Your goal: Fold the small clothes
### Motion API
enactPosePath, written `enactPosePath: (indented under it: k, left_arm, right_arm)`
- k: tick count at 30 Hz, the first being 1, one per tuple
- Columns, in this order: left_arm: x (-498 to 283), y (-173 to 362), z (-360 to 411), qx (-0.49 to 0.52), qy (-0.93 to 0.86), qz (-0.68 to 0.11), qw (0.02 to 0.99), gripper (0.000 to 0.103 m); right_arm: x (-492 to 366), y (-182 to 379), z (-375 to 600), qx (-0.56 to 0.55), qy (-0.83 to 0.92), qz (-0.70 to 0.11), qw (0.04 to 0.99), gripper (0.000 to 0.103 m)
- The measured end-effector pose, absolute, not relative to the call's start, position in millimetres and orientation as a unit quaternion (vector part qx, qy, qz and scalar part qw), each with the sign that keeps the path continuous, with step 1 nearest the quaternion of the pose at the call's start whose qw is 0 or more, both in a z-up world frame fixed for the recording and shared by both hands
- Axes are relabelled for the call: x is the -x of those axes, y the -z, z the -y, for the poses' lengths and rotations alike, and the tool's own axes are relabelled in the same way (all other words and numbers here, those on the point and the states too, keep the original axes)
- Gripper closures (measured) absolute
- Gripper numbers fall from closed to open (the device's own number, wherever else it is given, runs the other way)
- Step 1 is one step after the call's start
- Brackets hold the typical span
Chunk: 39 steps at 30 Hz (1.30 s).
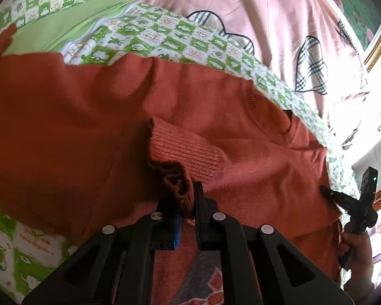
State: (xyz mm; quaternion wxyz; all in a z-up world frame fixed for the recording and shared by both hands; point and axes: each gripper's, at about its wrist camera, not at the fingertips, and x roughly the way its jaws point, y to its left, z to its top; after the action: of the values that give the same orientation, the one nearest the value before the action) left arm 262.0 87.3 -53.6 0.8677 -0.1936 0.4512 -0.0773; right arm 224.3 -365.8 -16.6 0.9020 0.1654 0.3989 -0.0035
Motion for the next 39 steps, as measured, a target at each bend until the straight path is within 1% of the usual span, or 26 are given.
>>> enactPosePath:
  k: [4,5,6,7,8,9,10,11,13,14,16,17,18,24,26,28,30,31,32,33,36,39]
  left_arm:
    - [-250.9,49.0,-98.5,0.194,0.073,-0.454,0.867,0.093]
    - [-241.0,41.4,-103.2,0.184,0.070,-0.447,0.873,0.090]
    - [-234.3,36.0,-107.9,0.178,0.065,-0.441,0.877,0.088]
    - [-227.8,30.3,-114.5,0.174,0.059,-0.435,0.882,0.086]
    - [-219.6,22.1,-127.7,0.173,0.051,-0.426,0.886,0.077]
    - [-216.1,16.9,-138.0,0.175,0.043,-0.421,0.889,0.068]
    - [-212.7,12.1,-150.0,0.175,0.030,-0.416,0.892,0.064]
    - [-210.7,6.5,-165.4,0.175,0.010,-0.409,0.895,0.060]
    - [-211.9,-2.2,-198.2,0.177,-0.023,-0.398,0.900,0.057]
    - [-215.9,-5.5,-214.9,0.176,-0.046,-0.396,0.900,0.053]
    - [-228.7,-9.9,-253.6,0.173,-0.101,-0.385,0.901,0.041]
    - [-237.5,-10.0,-269.2,0.171,-0.123,-0.387,0.898,0.024]
    - [-247.0,-8.4,-284.6,0.172,-0.142,-0.388,0.894,0.018]
    - [-305.5,6.2,-357.8,0.208,-0.177,-0.410,0.870,0.019]
    - [-320.8,10.0,-373.6,0.226,-0.186,-0.410,0.864,0.024]
    - [-331.3,14.3,-393.6,0.264,-0.183,-0.404,0.856,0.029]
    - [-337.8,20.3,-409.9,0.304,-0.172,-0.398,0.849,0.039]
    - [-339.5,23.8,-414.7,0.317,-0.169,-0.397,0.845,0.054]
    - [-341.5,27.8,-419.4,0.326,-0.165,-0.399,0.841,0.079]
    - [-342.3,31.8,-419.4,0.329,-0.159,-0.402,0.840,0.094]
    - [-330.9,26.8,-406.8,0.309,-0.157,-0.380,0.857,0.095]
    - [-314.0,7.2,-377.7,0.309,-0.125,-0.352,0.875,0.095]
  right_arm:
    - [-217.2,4.9,368.7,-0.169,0.035,-0.393,0.903,0.103]
    - [-212.4,1.5,367.5,-0.171,0.033,-0.391,0.904,0.099]
    - [-207.9,-2.1,364.6,-0.173,0.027,-0.387,0.906,0.098]
    - [-201.6,-6.3,359.5,-0.173,0.017,-0.385,0.906,0.093]
    - [-195.5,-9.4,354.8,-0.175,0.010,-0.384,0.907,0.078]
    - [-190.6,-11.9,349.9,-0.177,0.003,-0.380,0.908,0.066]
    - [-181.9,-13.5,341.3,-0.180,-0.009,-0.373,0.910,0.046]
    - [-175.7,-14.8,335.5,-0.182,-0.020,-0.368,0.911,0.041]
    - [-163.7,-13.4,319.1,-0.187,-0.046,-0.367,0.910,0.040]
    - [-158.7,-11.4,312.7,-0.192,-0.056,-0.369,0.908,0.040]
    - [-150.7,-5.9,298.8,-0.201,-0.071,-0.372,0.903,0.040]
    - [-146.4,-2.7,290.3,-0.203,-0.077,-0.375,0.901,0.040]
    - [-143.6,-0.3,284.6,-0.204,-0.082,-0.378,0.899,0.040]
    - [-130.4,12.3,253.9,-0.208,-0.104,-0.394,0.889,0.040]
    - [-128.4,15.1,249.3,-0.207,-0.107,-0.400,0.887,0.040]
    - [-126.5,17.1,245.7,-0.202,-0.107,-0.406,0.885,0.040]
    - [-125.9,19.0,245.1,-0.200,-0.106,-0.409,0.884,0.040]
    - [-125.3,19.9,244.6,-0.200,-0.104,-0.410,0.884,0.040]
    - [-125.1,20.5,244.7,-0.200,-0.103,-0.411,0.883,0.040]
    - [-124.7,21.0,244.2,-0.201,-0.102,-0.411,0.883,0.040]
    - [-123.9,19.2,241.5,-0.200,-0.103,-0.408,0.885,0.040]
    - [-122.2,15.6,237.8,-0.203,-0.114,-0.399,0.887,0.040]
